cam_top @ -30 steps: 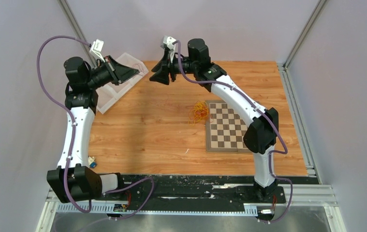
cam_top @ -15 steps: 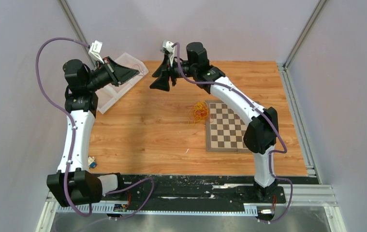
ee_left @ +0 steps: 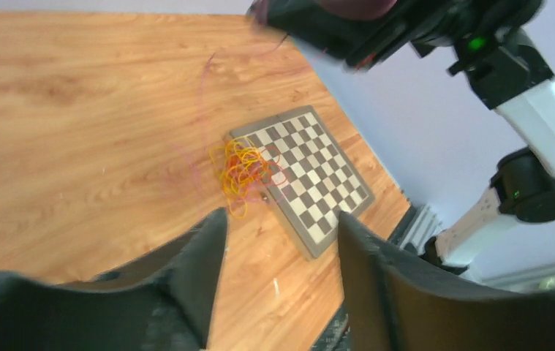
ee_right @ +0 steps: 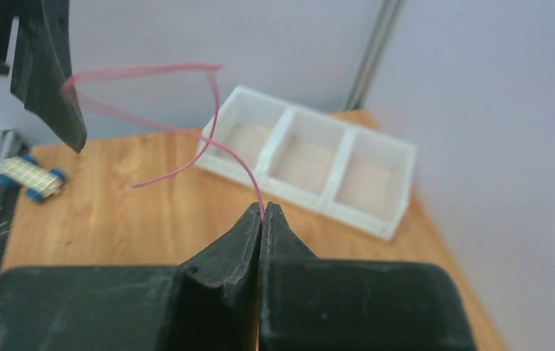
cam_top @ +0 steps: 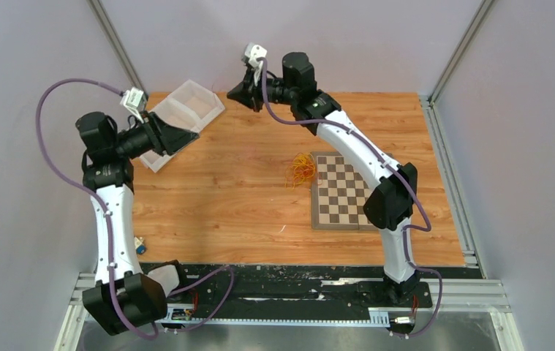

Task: Untangle the cables

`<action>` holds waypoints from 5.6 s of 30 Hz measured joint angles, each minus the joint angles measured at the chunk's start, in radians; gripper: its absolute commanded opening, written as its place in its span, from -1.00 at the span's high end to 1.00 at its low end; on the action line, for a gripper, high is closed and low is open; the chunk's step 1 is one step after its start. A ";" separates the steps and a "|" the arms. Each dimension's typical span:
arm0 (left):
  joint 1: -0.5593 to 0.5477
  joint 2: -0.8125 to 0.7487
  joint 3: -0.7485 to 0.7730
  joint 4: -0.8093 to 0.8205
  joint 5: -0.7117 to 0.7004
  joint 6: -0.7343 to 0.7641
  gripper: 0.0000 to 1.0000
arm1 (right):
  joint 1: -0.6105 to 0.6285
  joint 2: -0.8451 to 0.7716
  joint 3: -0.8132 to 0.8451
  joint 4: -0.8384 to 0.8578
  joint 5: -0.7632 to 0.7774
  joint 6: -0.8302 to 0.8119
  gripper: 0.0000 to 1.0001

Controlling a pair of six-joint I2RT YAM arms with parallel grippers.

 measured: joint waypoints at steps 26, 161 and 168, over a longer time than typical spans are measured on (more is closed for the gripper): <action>-0.141 0.047 0.261 0.149 -0.093 0.335 -0.82 | 0.007 0.002 0.063 0.293 -0.149 0.180 1.00; -0.468 0.809 0.014 0.351 -0.352 -0.187 1.00 | -0.241 0.180 -0.358 -0.623 0.029 -0.374 0.17; -0.300 0.488 0.111 0.312 -0.342 -0.107 1.00 | -0.254 0.181 -0.371 -0.611 0.028 -0.371 0.06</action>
